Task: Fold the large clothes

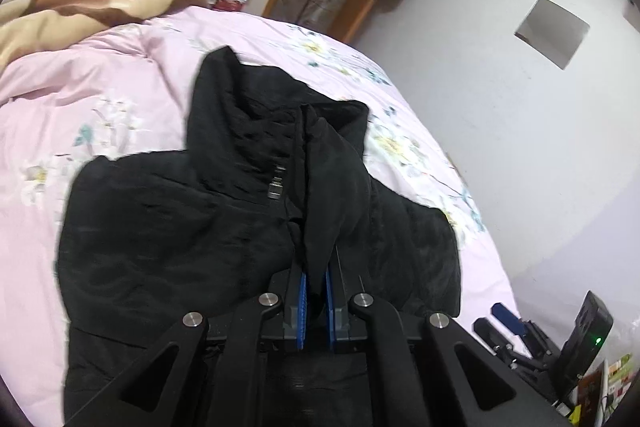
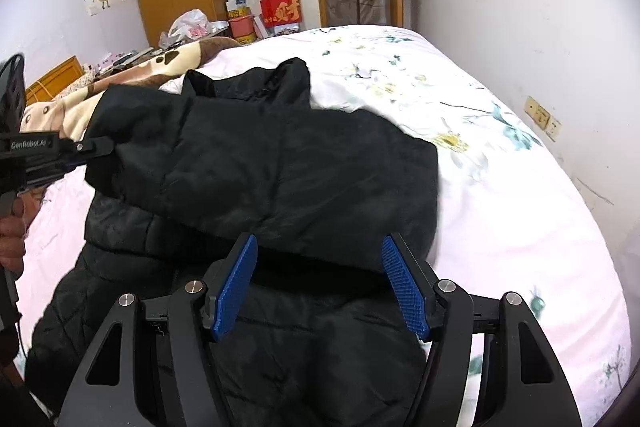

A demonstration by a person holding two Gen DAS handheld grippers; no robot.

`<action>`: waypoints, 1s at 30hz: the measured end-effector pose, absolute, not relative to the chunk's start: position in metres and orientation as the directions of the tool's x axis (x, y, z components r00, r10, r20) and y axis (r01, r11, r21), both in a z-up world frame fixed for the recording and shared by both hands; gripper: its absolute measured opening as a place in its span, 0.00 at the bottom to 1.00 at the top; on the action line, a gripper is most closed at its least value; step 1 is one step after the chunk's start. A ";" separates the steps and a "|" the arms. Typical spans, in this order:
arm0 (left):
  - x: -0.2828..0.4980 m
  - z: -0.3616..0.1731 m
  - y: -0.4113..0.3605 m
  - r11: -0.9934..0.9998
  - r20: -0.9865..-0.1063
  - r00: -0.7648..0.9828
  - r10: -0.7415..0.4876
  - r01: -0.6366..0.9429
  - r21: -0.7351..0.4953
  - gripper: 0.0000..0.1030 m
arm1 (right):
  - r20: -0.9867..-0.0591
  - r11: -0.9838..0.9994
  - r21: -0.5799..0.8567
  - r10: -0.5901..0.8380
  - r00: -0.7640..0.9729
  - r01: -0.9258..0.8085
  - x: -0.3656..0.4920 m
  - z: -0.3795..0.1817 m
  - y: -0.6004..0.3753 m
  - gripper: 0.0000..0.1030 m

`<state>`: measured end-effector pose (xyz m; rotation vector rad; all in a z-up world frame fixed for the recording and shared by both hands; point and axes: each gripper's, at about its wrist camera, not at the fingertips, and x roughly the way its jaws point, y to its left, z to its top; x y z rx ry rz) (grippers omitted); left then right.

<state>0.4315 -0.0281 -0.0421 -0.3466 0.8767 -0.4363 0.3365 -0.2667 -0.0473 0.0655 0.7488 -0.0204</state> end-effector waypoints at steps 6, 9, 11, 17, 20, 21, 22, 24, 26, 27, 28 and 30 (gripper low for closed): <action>0.433 -0.062 0.006 0.884 -0.686 0.578 -0.443 0.151 -0.443 0.07 | -0.681 0.999 0.047 0.025 0.731 0.010 0.353 -0.053 -0.250 0.64; 0.435 -0.074 0.019 0.887 -0.698 0.572 -0.430 0.124 -0.445 0.07 | -0.682 0.997 0.068 0.033 0.730 0.019 0.360 -0.055 -0.251 0.64; 0.435 -0.079 0.026 0.892 -0.704 0.575 -0.416 0.107 -0.440 0.07 | -0.681 0.997 0.064 0.021 0.732 0.031 0.362 -0.057 -0.253 0.64; 0.438 -0.102 0.042 0.899 -0.730 0.564 -0.387 0.056 -0.434 0.07 | -0.703 0.996 0.039 -0.028 0.711 0.078 0.378 -0.070 -0.260 0.64; 0.434 -0.115 0.042 0.910 -0.753 0.548 -0.365 0.040 -0.412 0.07 | -0.714 0.994 0.047 -0.035 0.699 0.098 0.386 -0.079 -0.266 0.64; 0.434 -0.119 0.042 0.914 -0.759 0.544 -0.358 0.035 -0.405 0.08 | -0.718 0.994 0.043 -0.038 0.695 0.099 0.389 -0.082 -0.267 0.64; 0.434 -0.123 0.043 0.921 -0.767 0.542 -0.343 0.032 -0.389 0.08 | -0.725 0.994 0.034 -0.049 0.687 0.107 0.393 -0.086 -0.267 0.64; 0.435 -0.131 0.044 0.924 -0.773 0.539 -0.333 0.024 -0.381 0.10 | -0.730 0.993 0.019 -0.063 0.680 0.113 0.398 -0.091 -0.267 0.64; 0.438 -0.141 0.046 0.928 -0.792 0.518 -0.323 0.009 -0.373 0.13 | -0.742 0.993 -0.010 -0.084 0.665 0.114 0.404 -0.098 -0.267 0.64; 0.440 -0.145 0.046 0.931 -0.801 0.509 -0.316 0.003 -0.366 0.14 | -0.754 0.992 -0.040 -0.106 0.649 0.116 0.408 -0.104 -0.266 0.64; 0.441 -0.150 0.047 0.932 -0.806 0.502 -0.313 -0.002 -0.363 0.14 | -0.763 0.992 -0.055 -0.114 0.636 0.112 0.412 -0.110 -0.266 0.64; 0.443 -0.154 0.047 0.932 -0.808 0.500 -0.312 -0.003 -0.362 0.16 | -0.774 0.993 -0.047 -0.107 0.625 0.111 0.415 -0.118 -0.267 0.64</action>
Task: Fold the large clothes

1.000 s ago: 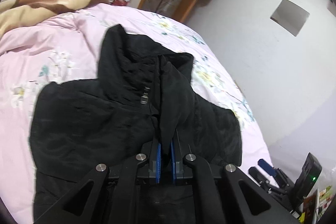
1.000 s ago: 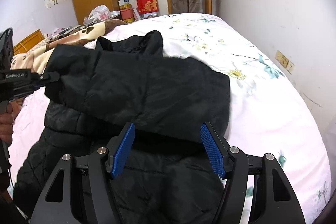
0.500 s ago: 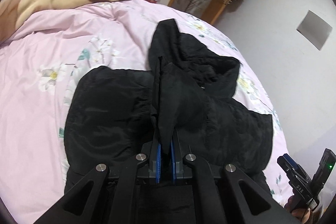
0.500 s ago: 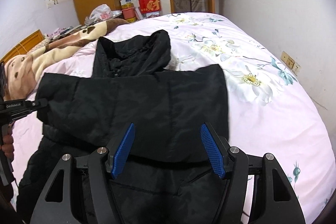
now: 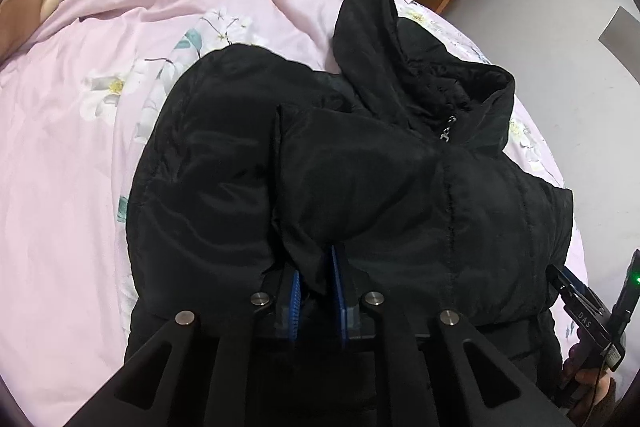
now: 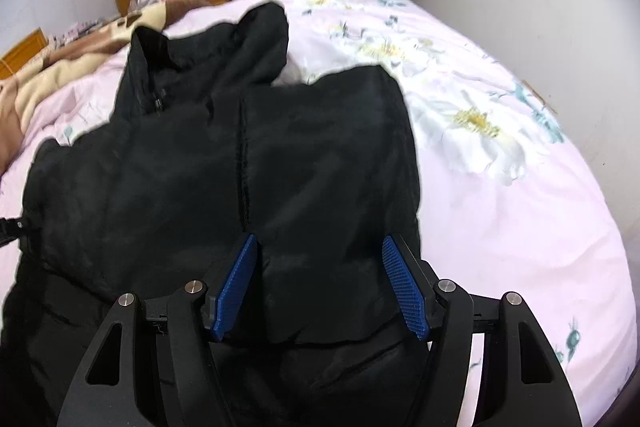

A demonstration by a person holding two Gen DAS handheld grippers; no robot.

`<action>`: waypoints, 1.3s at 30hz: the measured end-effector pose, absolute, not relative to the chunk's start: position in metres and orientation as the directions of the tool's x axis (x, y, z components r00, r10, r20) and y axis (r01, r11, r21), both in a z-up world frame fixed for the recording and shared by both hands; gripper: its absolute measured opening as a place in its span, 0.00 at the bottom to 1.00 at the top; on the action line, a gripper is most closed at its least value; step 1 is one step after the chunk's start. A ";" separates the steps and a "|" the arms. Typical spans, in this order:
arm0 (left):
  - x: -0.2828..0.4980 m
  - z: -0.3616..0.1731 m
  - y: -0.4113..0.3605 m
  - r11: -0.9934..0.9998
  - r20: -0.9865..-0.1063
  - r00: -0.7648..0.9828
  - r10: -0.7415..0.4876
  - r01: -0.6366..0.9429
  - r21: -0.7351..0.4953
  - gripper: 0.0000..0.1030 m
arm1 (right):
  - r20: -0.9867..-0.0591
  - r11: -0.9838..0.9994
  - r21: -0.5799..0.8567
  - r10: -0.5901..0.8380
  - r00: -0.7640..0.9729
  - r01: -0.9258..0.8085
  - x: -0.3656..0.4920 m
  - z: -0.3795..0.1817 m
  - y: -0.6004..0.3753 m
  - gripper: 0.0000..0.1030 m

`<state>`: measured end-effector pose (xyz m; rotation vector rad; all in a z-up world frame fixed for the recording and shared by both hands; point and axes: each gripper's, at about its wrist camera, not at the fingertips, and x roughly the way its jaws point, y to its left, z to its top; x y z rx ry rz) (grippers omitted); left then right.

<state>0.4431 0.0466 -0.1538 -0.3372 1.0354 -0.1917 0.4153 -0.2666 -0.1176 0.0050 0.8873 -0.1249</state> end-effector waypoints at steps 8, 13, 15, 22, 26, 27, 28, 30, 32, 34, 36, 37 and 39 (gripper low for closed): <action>0.443 -0.137 0.062 0.910 -0.798 0.492 -0.348 -0.027 -0.414 0.21 | -0.742 0.992 -0.006 -0.088 0.665 0.125 0.408 -0.096 -0.268 0.64; 0.434 -0.085 0.050 0.956 -0.727 0.639 -0.250 0.043 -0.291 0.50 | -0.709 0.999 0.024 -0.017 0.705 0.048 0.415 -0.075 -0.252 0.64; 0.443 -0.082 0.036 0.954 -0.731 0.624 -0.275 0.081 -0.290 0.51 | -0.711 1.000 0.006 -0.008 0.703 0.017 0.420 -0.077 -0.241 0.64; 0.477 -0.117 0.005 0.966 -0.789 0.559 -0.254 0.108 -0.235 0.51 | -0.759 0.999 -0.041 -0.019 0.651 -0.019 0.442 -0.107 -0.222 0.64; 0.484 -0.142 0.005 0.974 -0.819 0.527 -0.226 0.099 -0.205 0.52 | -0.760 0.999 -0.039 -0.014 0.650 -0.023 0.445 -0.120 -0.225 0.64; 0.485 -0.146 0.006 0.973 -0.822 0.522 -0.229 0.102 -0.207 0.52 | -0.765 0.999 -0.033 -0.012 0.644 -0.020 0.446 -0.123 -0.226 0.64; 0.487 -0.151 0.005 0.974 -0.824 0.518 -0.227 0.113 -0.197 0.53 | -0.774 1.000 -0.026 -0.011 0.633 -0.014 0.448 -0.127 -0.228 0.64; 0.490 -0.154 0.002 0.976 -0.830 0.515 -0.216 0.125 -0.176 0.53 | -0.782 1.000 -0.025 -0.015 0.623 -0.007 0.451 -0.132 -0.227 0.65; 0.492 -0.160 -0.001 0.979 -0.834 0.513 -0.204 0.130 -0.160 0.53 | -0.787 0.999 -0.047 -0.033 0.616 -0.006 0.453 -0.136 -0.224 0.65; 0.493 -0.166 -0.002 0.980 -0.833 0.517 -0.198 0.129 -0.152 0.53 | -0.792 0.998 -0.057 -0.043 0.609 -0.004 0.456 -0.140 -0.222 0.65; 0.493 -0.171 -0.004 0.981 -0.834 0.518 -0.192 0.130 -0.146 0.53 | -0.796 0.999 -0.052 -0.039 0.604 -0.004 0.458 -0.144 -0.223 0.65; 0.494 -0.174 -0.004 0.981 -0.833 0.519 -0.191 0.123 -0.148 0.53 | -0.799 0.998 -0.055 -0.042 0.600 -0.004 0.459 -0.147 -0.223 0.65; 0.495 -0.177 -0.005 0.982 -0.836 0.517 -0.184 0.121 -0.142 0.53 | -0.799 0.998 -0.058 -0.043 0.599 -0.006 0.460 -0.148 -0.223 0.65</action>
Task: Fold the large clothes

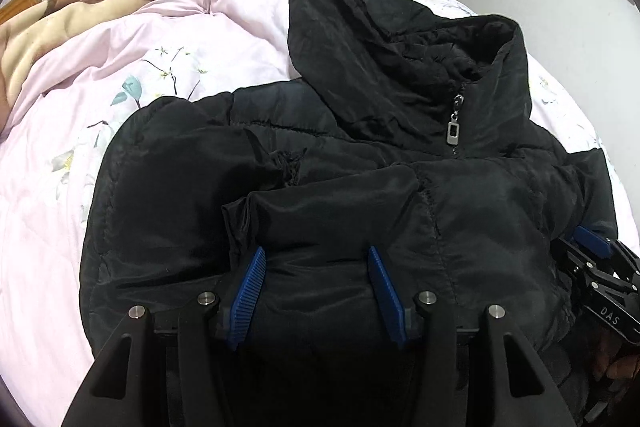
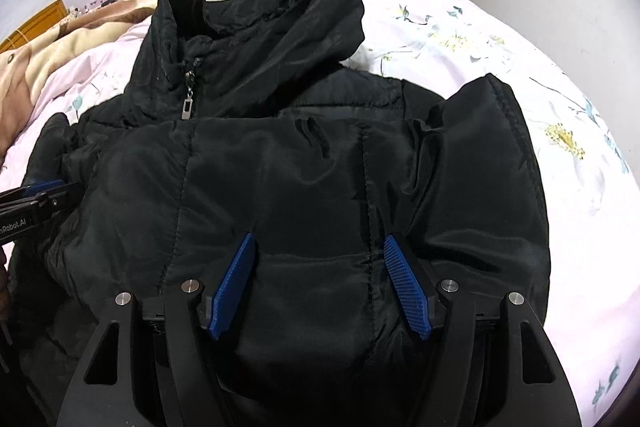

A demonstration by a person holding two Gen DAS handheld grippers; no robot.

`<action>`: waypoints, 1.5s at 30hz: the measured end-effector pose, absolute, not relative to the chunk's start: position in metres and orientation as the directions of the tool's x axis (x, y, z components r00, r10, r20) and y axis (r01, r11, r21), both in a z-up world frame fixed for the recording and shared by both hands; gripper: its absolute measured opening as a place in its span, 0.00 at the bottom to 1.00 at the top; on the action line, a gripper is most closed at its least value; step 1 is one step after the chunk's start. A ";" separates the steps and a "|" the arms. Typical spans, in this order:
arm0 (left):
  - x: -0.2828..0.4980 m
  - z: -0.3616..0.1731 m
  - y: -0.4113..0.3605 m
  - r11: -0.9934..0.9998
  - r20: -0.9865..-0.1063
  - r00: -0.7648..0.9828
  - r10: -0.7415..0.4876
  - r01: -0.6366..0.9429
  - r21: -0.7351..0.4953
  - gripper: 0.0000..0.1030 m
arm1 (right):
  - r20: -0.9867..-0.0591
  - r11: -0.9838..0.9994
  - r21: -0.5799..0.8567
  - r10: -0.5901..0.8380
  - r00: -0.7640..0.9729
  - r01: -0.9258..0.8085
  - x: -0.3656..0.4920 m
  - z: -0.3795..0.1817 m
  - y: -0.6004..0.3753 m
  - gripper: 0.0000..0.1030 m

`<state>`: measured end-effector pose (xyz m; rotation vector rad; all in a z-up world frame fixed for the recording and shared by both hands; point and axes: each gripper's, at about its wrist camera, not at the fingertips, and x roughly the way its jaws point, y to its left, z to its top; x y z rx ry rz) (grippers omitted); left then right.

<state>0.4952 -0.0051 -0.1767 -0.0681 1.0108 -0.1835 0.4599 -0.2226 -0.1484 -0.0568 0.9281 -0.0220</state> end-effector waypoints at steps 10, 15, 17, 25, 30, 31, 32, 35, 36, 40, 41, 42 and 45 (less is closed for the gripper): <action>0.502 -0.137 0.014 0.962 -0.811 0.518 -0.273 0.140 -0.235 0.53 | -0.800 0.996 0.079 0.082 0.594 -0.031 0.468 -0.107 -0.239 0.66; 0.533 -0.102 0.029 0.949 -0.780 0.544 -0.311 0.129 -0.288 0.64 | -0.723 0.988 0.151 0.117 0.681 -0.009 0.486 -0.068 -0.254 0.69; 0.552 -0.088 0.029 0.966 -0.787 0.561 -0.257 0.133 -0.221 0.64 | -0.717 0.991 0.133 0.104 0.689 -0.011 0.505 -0.058 -0.255 0.75; 0.632 -0.064 0.038 0.967 -0.786 0.566 -0.249 0.092 -0.239 0.64 | -0.713 0.995 0.088 0.028 0.701 0.050 0.595 -0.037 -0.267 0.75; 0.679 -0.070 0.016 0.965 -0.795 0.550 -0.257 0.103 -0.241 0.64 | -0.734 0.999 0.033 -0.001 0.679 0.038 0.635 -0.045 -0.257 0.75; 0.687 -0.075 0.008 0.967 -0.809 0.531 -0.253 0.115 -0.227 0.64 | -0.743 0.999 0.039 0.011 0.669 0.027 0.641 -0.049 -0.254 0.75; 0.696 -0.082 -0.001 0.976 -0.828 0.517 -0.218 0.110 -0.188 0.64 | -0.751 0.999 0.032 0.008 0.660 0.025 0.645 -0.052 -0.252 0.75; 0.712 -0.099 -0.012 0.986 -0.848 0.503 -0.168 0.090 -0.142 0.56 | -0.785 0.994 -0.055 -0.099 0.612 0.090 0.652 -0.069 -0.255 0.75; 0.713 -0.102 -0.012 0.988 -0.841 0.518 -0.156 0.082 -0.132 0.50 | -0.789 0.990 -0.087 -0.138 0.598 0.114 0.653 -0.072 -0.258 0.75; 0.714 -0.123 0.009 0.999 -0.854 0.520 0.012 -0.041 -0.010 0.10 | -0.797 0.984 -0.091 -0.163 0.582 0.151 0.643 -0.084 -0.279 0.75; 0.712 -0.132 0.023 0.996 -0.862 0.505 0.040 -0.093 -0.008 0.10 | -0.804 0.982 -0.052 -0.148 0.575 0.180 0.640 -0.087 -0.292 0.75; 0.712 -0.136 0.029 0.994 -0.864 0.500 0.058 -0.113 0.001 0.10 | -0.808 0.979 -0.032 -0.143 0.571 0.200 0.640 -0.089 -0.299 0.75; 0.707 -0.153 0.054 0.984 -0.885 0.454 0.106 -0.177 0.027 0.10 | -0.837 0.966 0.019 -0.125 0.533 0.257 0.635 -0.099 -0.317 0.75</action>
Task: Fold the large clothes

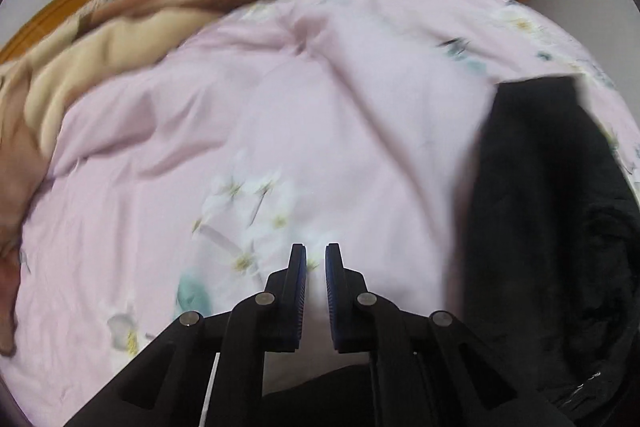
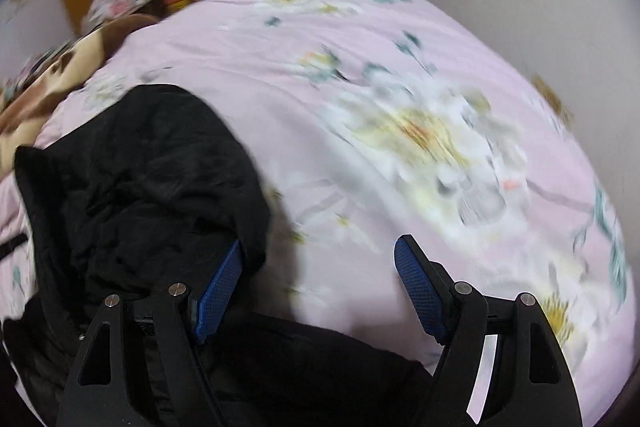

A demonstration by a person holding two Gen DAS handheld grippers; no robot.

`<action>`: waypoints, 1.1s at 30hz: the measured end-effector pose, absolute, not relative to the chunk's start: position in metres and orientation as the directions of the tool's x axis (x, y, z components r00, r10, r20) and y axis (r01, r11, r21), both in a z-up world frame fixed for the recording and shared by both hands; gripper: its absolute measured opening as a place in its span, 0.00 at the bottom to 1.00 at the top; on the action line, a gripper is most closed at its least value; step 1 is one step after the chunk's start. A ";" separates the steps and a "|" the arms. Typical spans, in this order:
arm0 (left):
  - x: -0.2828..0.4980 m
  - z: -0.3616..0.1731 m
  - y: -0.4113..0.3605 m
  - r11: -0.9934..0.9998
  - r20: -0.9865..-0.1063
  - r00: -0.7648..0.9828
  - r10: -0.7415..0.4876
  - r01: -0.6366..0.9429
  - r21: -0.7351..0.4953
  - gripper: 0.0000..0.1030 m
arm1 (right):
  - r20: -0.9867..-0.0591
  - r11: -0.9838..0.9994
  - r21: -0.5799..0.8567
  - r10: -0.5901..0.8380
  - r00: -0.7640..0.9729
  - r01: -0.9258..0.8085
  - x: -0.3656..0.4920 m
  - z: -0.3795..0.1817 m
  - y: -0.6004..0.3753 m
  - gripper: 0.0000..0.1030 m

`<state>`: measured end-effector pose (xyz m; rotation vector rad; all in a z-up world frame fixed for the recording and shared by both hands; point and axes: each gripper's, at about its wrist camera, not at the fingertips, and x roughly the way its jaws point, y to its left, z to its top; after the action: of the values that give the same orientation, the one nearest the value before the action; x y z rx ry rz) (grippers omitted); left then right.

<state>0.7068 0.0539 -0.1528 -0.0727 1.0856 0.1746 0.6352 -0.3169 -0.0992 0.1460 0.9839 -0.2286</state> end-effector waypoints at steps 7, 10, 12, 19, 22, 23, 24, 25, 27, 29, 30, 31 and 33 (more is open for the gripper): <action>0.706 -0.099 0.036 0.994 -0.792 0.607 -0.072 -0.019 -0.105 0.33 | -0.750 0.964 0.185 0.014 0.661 0.190 0.611 -0.063 -0.314 0.75; 0.715 -0.072 0.020 0.986 -0.741 0.653 -0.158 0.065 -0.153 0.72 | -0.657 0.949 0.270 0.060 0.752 0.160 0.605 -0.036 -0.318 0.75; 0.721 -0.063 0.015 0.983 -0.729 0.662 -0.174 0.075 -0.167 0.72 | -0.618 0.950 0.271 0.050 0.785 0.153 0.612 -0.024 -0.317 0.75; 0.769 -0.091 0.002 0.954 -0.797 0.539 -0.271 0.042 -0.296 0.73 | -0.774 0.954 0.262 0.119 0.623 0.144 0.688 -0.064 -0.307 0.75; 0.777 -0.112 -0.009 0.947 -0.827 0.474 -0.302 0.051 -0.316 0.69 | -0.798 0.946 0.286 0.145 0.584 0.156 0.700 -0.084 -0.306 0.72; 0.779 -0.118 -0.012 0.949 -0.841 0.452 -0.297 0.045 -0.311 0.49 | -0.804 0.940 0.306 0.173 0.569 0.148 0.702 -0.090 -0.305 0.60; 0.779 -0.127 -0.014 0.953 -0.859 0.422 -0.289 0.044 -0.300 0.36 | -0.816 0.932 0.331 0.202 0.542 0.151 0.703 -0.097 -0.305 0.43; 0.780 -0.133 -0.015 0.962 -0.880 0.396 -0.262 0.030 -0.273 0.15 | -0.832 0.923 0.348 0.222 0.509 0.166 0.704 -0.105 -0.304 0.32; 0.774 -0.136 -0.015 0.965 -0.886 0.396 -0.243 0.007 -0.262 0.09 | -0.837 0.925 0.340 0.215 0.504 0.170 0.700 -0.109 -0.303 0.25; 0.764 -0.128 -0.014 0.963 -0.863 0.436 -0.254 0.030 -0.268 0.08 | -0.829 0.942 0.309 0.198 0.523 0.132 0.693 -0.104 -0.301 0.18; 0.760 -0.124 -0.013 0.963 -0.857 0.448 -0.254 0.037 -0.266 0.08 | -0.825 0.947 0.295 0.188 0.533 0.124 0.689 -0.100 -0.300 0.16; 0.752 -0.117 -0.011 0.956 -0.838 0.470 -0.276 0.045 -0.290 0.08 | -0.817 0.950 0.290 0.182 0.547 0.117 0.683 -0.094 -0.299 0.15; 0.740 -0.105 -0.007 0.948 -0.816 0.496 -0.298 0.052 -0.314 0.07 | -0.799 0.962 0.260 0.162 0.579 0.089 0.672 -0.083 -0.295 0.12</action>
<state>0.7404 -0.0073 -0.1055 -0.2625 1.0328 -0.2149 0.6716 -0.2951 -0.0834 0.2855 0.9557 0.0439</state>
